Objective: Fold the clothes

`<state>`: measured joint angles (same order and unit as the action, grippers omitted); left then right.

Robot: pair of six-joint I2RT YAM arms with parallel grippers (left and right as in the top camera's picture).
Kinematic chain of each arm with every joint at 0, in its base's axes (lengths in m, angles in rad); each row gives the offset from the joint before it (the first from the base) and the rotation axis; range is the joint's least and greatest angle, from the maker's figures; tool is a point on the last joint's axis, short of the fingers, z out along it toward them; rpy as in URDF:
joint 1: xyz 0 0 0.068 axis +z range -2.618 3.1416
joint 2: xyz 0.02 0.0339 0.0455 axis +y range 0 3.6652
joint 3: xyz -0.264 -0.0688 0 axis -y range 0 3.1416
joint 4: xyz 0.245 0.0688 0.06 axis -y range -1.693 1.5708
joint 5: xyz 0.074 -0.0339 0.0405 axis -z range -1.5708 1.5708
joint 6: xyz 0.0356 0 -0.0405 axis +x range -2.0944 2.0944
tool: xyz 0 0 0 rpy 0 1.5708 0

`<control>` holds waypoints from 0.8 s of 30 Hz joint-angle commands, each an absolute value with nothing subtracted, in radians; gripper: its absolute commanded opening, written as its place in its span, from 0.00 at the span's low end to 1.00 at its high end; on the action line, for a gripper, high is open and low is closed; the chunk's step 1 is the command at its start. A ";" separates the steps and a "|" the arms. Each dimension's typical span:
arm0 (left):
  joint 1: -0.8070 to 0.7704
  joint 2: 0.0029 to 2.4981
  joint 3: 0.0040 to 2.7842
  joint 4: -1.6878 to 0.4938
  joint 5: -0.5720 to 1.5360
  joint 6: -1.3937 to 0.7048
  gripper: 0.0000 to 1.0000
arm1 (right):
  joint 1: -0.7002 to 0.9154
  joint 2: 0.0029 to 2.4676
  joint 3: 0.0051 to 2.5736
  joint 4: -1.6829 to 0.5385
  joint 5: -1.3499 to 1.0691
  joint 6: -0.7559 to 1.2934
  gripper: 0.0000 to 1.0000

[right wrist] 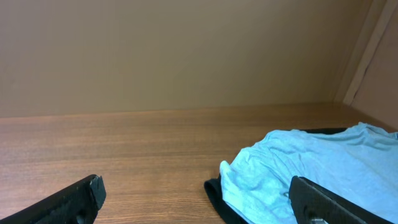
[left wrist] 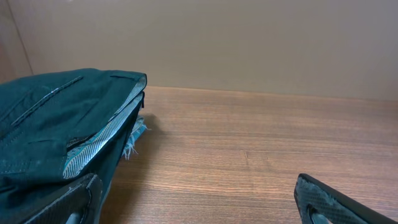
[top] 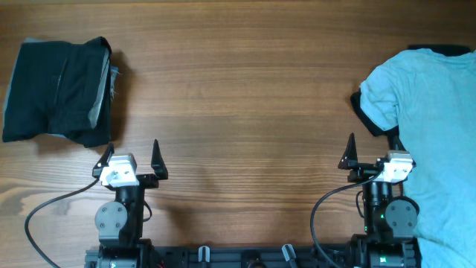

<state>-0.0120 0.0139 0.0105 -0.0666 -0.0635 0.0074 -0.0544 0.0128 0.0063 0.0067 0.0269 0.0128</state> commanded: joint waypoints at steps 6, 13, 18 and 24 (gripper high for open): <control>-0.007 0.004 0.006 -0.063 -0.080 0.022 1.00 | -0.059 0.005 0.006 0.010 0.021 0.002 1.00; -0.007 0.005 0.006 -0.070 0.088 0.009 1.00 | -0.059 0.005 0.006 0.044 -0.122 0.078 1.00; -0.009 0.005 0.010 -0.029 0.324 -0.162 1.00 | -0.059 0.005 0.017 0.053 -0.338 0.238 1.00; -0.008 0.044 0.222 0.022 0.253 -0.200 1.00 | -0.059 0.052 0.266 -0.060 -0.533 0.145 1.00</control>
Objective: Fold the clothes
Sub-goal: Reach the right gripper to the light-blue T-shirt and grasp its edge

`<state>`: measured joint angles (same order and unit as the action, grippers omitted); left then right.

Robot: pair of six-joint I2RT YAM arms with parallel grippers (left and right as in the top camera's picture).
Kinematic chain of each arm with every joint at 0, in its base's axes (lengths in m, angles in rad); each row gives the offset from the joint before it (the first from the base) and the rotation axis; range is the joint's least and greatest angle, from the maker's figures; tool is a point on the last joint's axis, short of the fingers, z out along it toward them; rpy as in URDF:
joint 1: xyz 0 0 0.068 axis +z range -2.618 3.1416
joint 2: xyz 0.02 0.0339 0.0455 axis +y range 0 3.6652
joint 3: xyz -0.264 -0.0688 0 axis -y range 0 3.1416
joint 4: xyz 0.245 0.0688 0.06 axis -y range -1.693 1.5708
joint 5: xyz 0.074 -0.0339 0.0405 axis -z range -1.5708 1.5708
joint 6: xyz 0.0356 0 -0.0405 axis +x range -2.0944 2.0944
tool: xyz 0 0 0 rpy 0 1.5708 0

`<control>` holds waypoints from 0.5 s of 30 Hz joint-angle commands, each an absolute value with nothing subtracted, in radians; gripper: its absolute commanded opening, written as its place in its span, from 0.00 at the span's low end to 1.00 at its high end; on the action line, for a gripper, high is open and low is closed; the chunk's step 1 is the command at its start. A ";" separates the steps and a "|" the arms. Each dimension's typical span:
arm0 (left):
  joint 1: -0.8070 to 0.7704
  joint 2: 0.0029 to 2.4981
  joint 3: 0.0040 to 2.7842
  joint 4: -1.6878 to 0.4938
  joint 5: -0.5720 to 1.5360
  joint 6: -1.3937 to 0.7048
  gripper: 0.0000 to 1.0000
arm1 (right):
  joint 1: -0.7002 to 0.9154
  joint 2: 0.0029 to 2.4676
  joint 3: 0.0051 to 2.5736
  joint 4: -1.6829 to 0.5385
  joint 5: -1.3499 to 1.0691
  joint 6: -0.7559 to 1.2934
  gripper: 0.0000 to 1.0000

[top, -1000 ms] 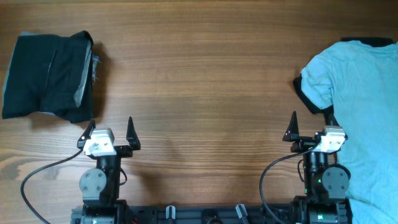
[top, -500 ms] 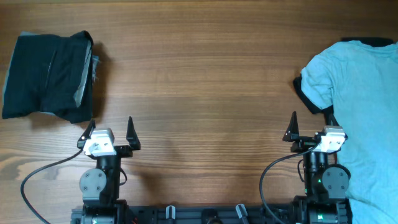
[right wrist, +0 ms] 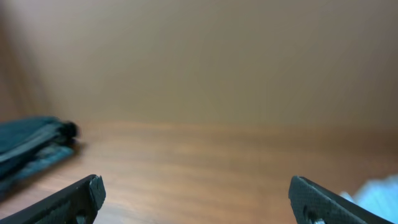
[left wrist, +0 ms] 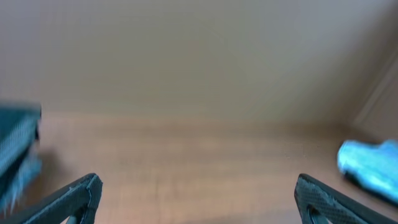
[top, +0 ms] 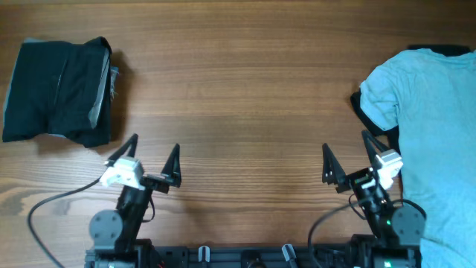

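A light blue T-shirt lies spread and rumpled at the table's right edge, over a dark garment peeking out beneath it. A folded dark green garment sits at the far left. My left gripper is open near the front left, angled toward the right; its blurred wrist view catches the dark garment at left and the blue shirt at right. My right gripper is open at the front right, angled toward the left, with the dark pile in its view.
The wooden table stretches between the two piles. A plain tan wall backs the table in both wrist views. Cables trail from the arm bases at the front edge.
Both grippers have turned inward: the left now points toward the right, the right toward the left. Both stay open and empty. The clothes have not moved.
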<state>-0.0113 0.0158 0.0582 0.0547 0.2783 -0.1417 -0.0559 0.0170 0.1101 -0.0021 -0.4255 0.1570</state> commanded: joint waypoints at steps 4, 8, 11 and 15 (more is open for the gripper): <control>-0.009 0.260 0.488 -0.149 0.246 -0.270 1.00 | -0.059 0.241 0.549 -0.327 -0.486 0.237 1.00; -0.008 0.569 0.810 -0.389 0.246 -0.270 1.00 | -0.059 0.594 0.840 -0.572 -0.500 0.221 1.00; -0.008 0.793 1.042 -0.607 0.245 -0.265 1.00 | -0.059 0.857 1.049 -0.733 -0.525 0.121 1.00; -0.008 1.034 1.230 -0.758 0.246 -0.266 1.00 | -0.059 1.182 1.353 -0.900 -0.519 -0.073 1.00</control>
